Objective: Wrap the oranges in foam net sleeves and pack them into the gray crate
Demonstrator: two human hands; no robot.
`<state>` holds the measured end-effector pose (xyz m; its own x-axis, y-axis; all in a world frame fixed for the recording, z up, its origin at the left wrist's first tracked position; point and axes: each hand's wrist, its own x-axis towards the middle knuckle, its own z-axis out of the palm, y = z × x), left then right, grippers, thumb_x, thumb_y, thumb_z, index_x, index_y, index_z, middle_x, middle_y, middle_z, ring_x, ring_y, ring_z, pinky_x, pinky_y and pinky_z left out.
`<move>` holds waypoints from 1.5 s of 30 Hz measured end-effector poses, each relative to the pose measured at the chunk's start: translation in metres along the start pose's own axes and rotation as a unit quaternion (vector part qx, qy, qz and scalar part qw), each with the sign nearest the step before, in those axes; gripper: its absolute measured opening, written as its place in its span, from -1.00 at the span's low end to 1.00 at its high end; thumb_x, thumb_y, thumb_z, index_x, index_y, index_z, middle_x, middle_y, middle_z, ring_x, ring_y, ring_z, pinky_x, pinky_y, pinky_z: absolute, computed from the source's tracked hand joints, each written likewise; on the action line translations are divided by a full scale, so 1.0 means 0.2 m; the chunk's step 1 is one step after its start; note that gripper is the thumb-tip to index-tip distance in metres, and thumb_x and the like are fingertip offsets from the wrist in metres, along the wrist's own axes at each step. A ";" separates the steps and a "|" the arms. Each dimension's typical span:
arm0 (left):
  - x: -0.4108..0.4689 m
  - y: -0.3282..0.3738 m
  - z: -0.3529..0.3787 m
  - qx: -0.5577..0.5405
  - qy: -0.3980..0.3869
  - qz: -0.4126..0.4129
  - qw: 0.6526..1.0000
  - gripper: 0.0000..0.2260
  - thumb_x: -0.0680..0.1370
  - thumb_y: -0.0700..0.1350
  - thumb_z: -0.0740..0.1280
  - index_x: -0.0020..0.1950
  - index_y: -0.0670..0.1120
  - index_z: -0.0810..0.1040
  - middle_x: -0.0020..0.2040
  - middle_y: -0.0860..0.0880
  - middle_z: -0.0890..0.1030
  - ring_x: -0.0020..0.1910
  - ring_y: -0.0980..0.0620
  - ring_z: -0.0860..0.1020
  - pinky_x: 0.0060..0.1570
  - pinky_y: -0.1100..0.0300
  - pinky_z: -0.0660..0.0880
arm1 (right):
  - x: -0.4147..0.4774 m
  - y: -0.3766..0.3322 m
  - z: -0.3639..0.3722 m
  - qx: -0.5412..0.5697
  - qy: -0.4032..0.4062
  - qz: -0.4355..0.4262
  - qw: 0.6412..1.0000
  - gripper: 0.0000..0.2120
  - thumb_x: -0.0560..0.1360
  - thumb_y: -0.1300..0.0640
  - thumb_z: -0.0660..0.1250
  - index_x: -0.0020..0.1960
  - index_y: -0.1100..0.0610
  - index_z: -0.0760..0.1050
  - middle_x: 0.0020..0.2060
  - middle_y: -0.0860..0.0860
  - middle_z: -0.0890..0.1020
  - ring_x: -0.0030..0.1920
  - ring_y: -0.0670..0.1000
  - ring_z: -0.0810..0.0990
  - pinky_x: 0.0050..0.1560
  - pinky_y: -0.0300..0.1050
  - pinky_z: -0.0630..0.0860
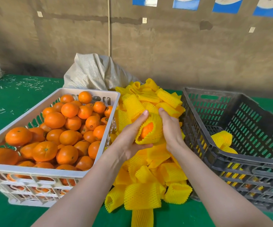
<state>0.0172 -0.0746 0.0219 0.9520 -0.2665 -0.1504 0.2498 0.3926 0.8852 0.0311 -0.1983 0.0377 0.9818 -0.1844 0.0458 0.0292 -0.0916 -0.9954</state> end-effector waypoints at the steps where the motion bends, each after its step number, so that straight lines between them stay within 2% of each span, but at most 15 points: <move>1: 0.02 -0.02 0.00 -0.028 0.017 0.009 0.999 -0.60 0.25 0.23 0.44 0.01 0.12 0.54 -0.21 0.09 0.71 -0.20 0.05 0.69 -0.35 0.11 0.60 | 0.00 0.00 0.01 -0.024 0.029 -0.023 0.999 -0.55 0.56 -0.13 0.17 -0.08 0.26 0.57 -0.10 0.21 0.63 -0.02 0.19 0.58 0.08 0.14 0.46; 5: 0.01 -0.04 0.02 -0.080 0.054 -0.022 0.995 -0.54 0.26 0.25 0.42 0.06 0.05 0.55 -0.15 0.00 0.71 -0.10 -0.04 0.67 -0.33 0.07 0.60 | -0.02 0.03 0.04 0.017 0.027 -0.027 0.999 -0.68 0.57 -0.12 0.17 -0.17 0.04 0.55 -0.15 -0.01 0.62 -0.03 0.04 0.57 0.12 0.09 0.46; 8: 0.00 -0.01 0.03 -0.151 0.023 -0.103 0.983 -0.42 0.25 0.26 0.44 0.17 -0.02 0.57 -0.02 -0.12 0.70 -0.11 -0.13 0.68 -0.21 -0.09 0.59 | -0.03 0.06 0.03 0.000 0.042 -0.121 0.992 -0.62 0.58 -0.07 0.17 -0.35 0.07 0.37 -0.39 -0.10 0.44 -0.29 -0.07 0.41 -0.20 0.01 0.36; 11: 0.00 0.00 0.01 -0.158 -0.013 -0.142 0.977 -0.33 0.26 0.28 0.43 0.26 -0.05 0.54 0.12 -0.19 0.64 0.10 -0.27 0.60 0.05 -0.30 0.49 | -0.04 0.06 0.02 0.009 0.035 -0.165 0.986 -0.63 0.59 -0.04 0.16 -0.35 0.05 0.30 -0.43 -0.12 0.36 -0.37 -0.15 0.33 -0.27 -0.13 0.28; 14: 0.00 0.00 -0.01 -0.147 -0.023 -0.142 0.979 -0.29 0.25 0.29 0.43 0.31 -0.03 0.51 0.17 -0.20 0.62 0.18 -0.30 0.54 0.14 -0.37 0.40 | -0.04 0.07 0.01 -0.035 0.020 -0.186 0.982 -0.81 0.60 -0.08 0.13 -0.02 0.00 0.43 -0.17 -0.17 0.49 -0.20 -0.34 0.44 -0.16 -0.23 0.33; 18: 0.01 0.02 -0.05 -0.130 -0.007 -0.140 0.982 -0.34 0.31 0.30 0.41 0.31 -0.02 0.50 0.20 -0.22 0.59 0.18 -0.32 0.53 0.10 -0.38 0.43 | -0.06 0.08 -0.07 -0.079 -0.197 -0.274 0.938 -0.38 0.42 -0.35 0.21 0.40 -0.16 0.19 0.41 -0.14 0.29 0.40 -0.26 0.23 0.28 -0.38 0.28; 20: 0.01 0.03 -0.06 -0.130 -0.043 -0.136 0.981 -0.39 0.36 0.31 0.36 0.25 -0.07 0.57 0.16 -0.21 0.62 0.13 -0.25 0.59 0.07 -0.22 0.53 | -0.08 0.07 -0.10 -0.181 -0.257 -0.334 0.889 -0.18 0.32 -0.31 0.38 0.45 -0.19 0.07 0.50 -0.12 0.11 0.49 -0.19 0.06 0.40 -0.37 0.13; 22: 0.01 0.03 -0.05 -0.124 -0.060 -0.139 0.981 -0.37 0.36 0.34 0.32 0.21 -0.10 0.59 0.12 -0.21 0.64 0.08 -0.21 0.62 0.02 -0.14 0.57 | -0.08 0.08 -0.10 -0.244 -0.236 -0.373 0.863 -0.13 0.28 -0.12 0.53 0.44 -0.17 0.11 0.45 -0.11 0.18 0.45 -0.22 0.12 0.39 -0.36 0.16; 26: -0.01 0.01 0.00 -0.063 -0.057 -0.124 0.989 -0.30 0.30 0.42 0.24 0.26 -0.01 0.51 0.11 -0.15 0.65 0.06 -0.17 0.64 -0.07 -0.19 0.58 | -0.11 0.08 -0.12 -0.202 -0.137 -0.324 0.914 -0.27 0.23 -0.06 0.52 0.32 -0.04 0.28 0.20 -0.12 0.42 0.19 -0.16 0.41 0.16 -0.24 0.42; 31: 0.00 -0.04 0.10 -0.036 0.004 -0.076 0.996 -0.36 0.42 0.38 0.14 0.34 0.02 0.46 0.15 -0.06 0.64 0.08 -0.07 0.62 -0.06 -0.09 0.58 | -0.13 0.07 -0.11 -0.113 -0.096 -0.182 0.972 -0.30 0.21 -0.10 0.44 0.28 0.06 0.34 0.12 -0.09 0.51 0.13 -0.09 0.48 0.13 -0.10 0.47; 34: 0.02 -0.03 0.10 -0.023 -0.014 -0.109 0.994 -0.30 0.45 0.46 -0.06 0.42 0.07 0.34 0.34 -0.07 0.47 0.32 -0.20 0.42 0.24 -0.37 0.27 | -0.10 0.06 -0.12 -0.057 -0.074 -0.121 0.988 -0.25 0.18 -0.07 0.46 0.31 0.10 0.37 0.19 -0.02 0.53 0.20 -0.01 0.49 0.23 0.03 0.45; 36: 0.05 -0.04 0.09 -0.005 0.003 -0.109 0.994 -0.28 0.48 0.44 -0.15 0.48 0.07 0.27 0.45 -0.08 0.37 0.43 -0.22 0.29 0.36 -0.35 0.06 | -0.08 0.05 -0.16 -0.011 -0.071 -0.085 0.994 -0.22 0.19 -0.04 0.49 0.36 0.08 0.35 0.23 -0.02 0.51 0.24 0.03 0.48 0.25 0.04 0.45; 40: 0.09 -0.09 0.09 0.030 0.175 -0.049 0.983 -0.63 0.63 0.15 0.11 0.18 -0.08 0.52 0.00 -0.09 0.61 -0.03 -0.08 0.56 0.15 -0.07 0.41 | -0.01 0.03 -0.24 0.000 -0.077 -0.070 0.995 -0.32 0.34 0.05 0.51 0.38 0.03 0.31 0.27 -0.04 0.45 0.27 0.05 0.43 0.22 0.00 0.44; 43: 0.10 -0.15 0.11 0.071 0.145 -0.046 0.986 -0.78 0.63 0.00 0.20 0.01 -0.11 0.53 -0.18 -0.08 0.60 -0.23 -0.02 0.57 -0.06 0.08 0.47 | 0.03 -0.03 -0.34 0.016 -0.063 -0.079 0.995 -0.29 0.24 0.06 0.53 0.33 0.11 0.38 0.24 0.07 0.51 0.23 0.10 0.49 0.22 0.08 0.47; 45: 0.11 -0.19 0.13 0.101 0.121 -0.045 0.986 -0.82 0.62 -0.01 0.22 -0.01 -0.10 0.53 -0.19 -0.06 0.61 -0.22 -0.01 0.59 -0.07 0.10 0.48 | 0.07 -0.09 -0.43 0.032 -0.046 -0.114 0.992 -0.47 0.19 0.08 0.51 0.14 0.05 0.49 0.04 0.03 0.60 0.06 0.02 0.59 0.07 -0.04 0.55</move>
<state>0.0243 -0.1192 -0.0030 0.9478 -0.0658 -0.3120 0.3189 0.1858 0.9294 0.0285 -0.2845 0.0639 0.9610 -0.0760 0.2660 0.2621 -0.0577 -0.9633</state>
